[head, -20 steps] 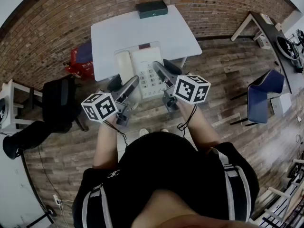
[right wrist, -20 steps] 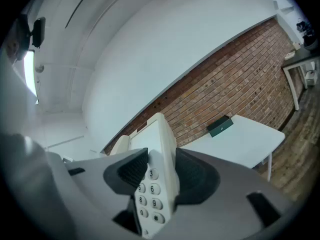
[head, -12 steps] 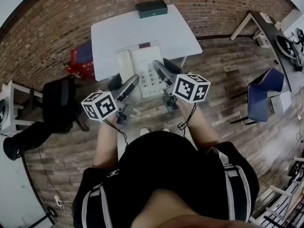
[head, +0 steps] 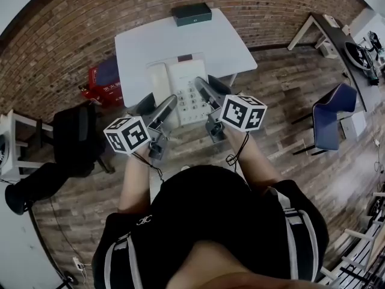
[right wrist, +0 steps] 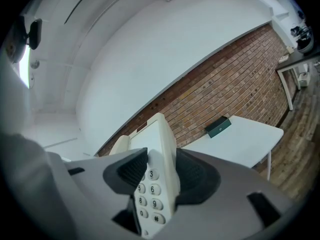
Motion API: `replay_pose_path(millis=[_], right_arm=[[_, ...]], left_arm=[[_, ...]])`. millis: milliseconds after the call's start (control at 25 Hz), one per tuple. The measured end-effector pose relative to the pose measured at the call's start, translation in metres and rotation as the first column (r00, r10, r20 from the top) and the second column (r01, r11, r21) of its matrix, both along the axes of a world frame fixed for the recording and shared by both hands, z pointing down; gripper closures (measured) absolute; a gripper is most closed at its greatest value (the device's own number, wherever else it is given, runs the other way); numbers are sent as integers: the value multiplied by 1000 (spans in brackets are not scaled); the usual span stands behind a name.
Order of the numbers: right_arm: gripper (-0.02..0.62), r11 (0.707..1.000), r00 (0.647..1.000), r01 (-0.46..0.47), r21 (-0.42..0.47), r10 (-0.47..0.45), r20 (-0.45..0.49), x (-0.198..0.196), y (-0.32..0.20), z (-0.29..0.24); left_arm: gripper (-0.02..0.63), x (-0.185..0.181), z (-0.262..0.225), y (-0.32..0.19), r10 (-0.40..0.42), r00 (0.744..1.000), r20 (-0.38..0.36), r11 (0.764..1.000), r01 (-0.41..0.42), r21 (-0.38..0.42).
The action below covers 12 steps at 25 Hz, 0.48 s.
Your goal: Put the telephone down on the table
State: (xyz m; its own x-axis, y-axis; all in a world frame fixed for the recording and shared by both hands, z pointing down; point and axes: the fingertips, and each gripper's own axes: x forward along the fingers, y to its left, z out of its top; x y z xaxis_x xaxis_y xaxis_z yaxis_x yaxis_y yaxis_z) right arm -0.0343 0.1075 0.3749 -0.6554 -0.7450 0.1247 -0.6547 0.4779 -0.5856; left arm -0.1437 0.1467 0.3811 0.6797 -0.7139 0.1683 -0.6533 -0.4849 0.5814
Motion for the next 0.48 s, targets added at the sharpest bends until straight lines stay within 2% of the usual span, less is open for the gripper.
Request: replay_pose_path(millis=[200, 480], right_arm=[[433, 1000, 1000, -26, 17, 26, 9, -24, 2, -2], [433, 999, 999, -41, 32, 41, -4, -32, -11, -7]], left_arm=[[236, -26, -1, 0, 21, 1000, -1, 999, -21, 24], [236, -34, -4, -16, 41, 999, -10, 998, -40, 40]])
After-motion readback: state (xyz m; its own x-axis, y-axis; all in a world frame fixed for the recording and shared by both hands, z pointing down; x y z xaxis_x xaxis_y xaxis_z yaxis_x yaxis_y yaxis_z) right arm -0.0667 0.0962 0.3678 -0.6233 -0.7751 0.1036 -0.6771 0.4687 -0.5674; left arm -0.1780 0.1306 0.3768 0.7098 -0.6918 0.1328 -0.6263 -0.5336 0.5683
